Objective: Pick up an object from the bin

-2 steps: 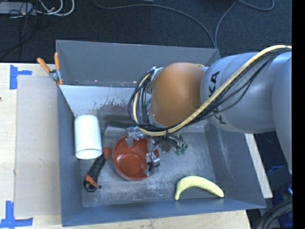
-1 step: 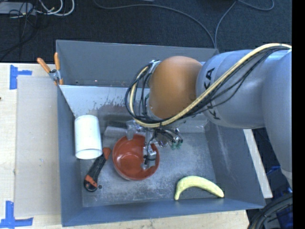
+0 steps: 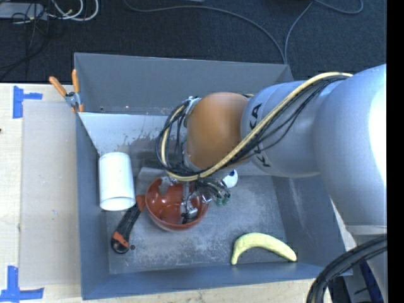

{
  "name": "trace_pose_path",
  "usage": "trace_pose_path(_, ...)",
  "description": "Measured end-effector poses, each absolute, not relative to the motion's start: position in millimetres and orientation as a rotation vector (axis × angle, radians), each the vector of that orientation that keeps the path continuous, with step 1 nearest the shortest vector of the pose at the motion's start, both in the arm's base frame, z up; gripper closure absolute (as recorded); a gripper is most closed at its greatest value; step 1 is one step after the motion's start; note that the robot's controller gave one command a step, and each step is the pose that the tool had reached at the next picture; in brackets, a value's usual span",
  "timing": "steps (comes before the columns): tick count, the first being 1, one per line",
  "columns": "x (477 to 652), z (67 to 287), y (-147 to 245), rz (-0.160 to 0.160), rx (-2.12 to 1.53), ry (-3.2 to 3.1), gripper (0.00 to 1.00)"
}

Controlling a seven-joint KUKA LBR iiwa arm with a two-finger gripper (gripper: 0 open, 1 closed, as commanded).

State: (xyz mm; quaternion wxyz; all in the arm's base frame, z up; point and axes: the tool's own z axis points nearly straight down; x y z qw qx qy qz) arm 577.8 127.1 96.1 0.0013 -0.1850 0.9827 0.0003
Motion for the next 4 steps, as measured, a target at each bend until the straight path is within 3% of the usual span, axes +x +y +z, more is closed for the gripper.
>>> trace_pose_path(1, 594.8, 79.6, 125.6, 0.005, -0.778, 3.022, 0.00)
trace_pose_path(2, 597.5, 128.2, 127.0, 0.004, -0.704, 3.056, 0.00)
trace_pose_path(3, 600.7, 155.6, 127.5, 0.005, -0.673, 3.050, 0.00)
trace_pose_path(4, 586.5, 103.8, 108.0, 0.003, -0.888, 2.996, 0.00)
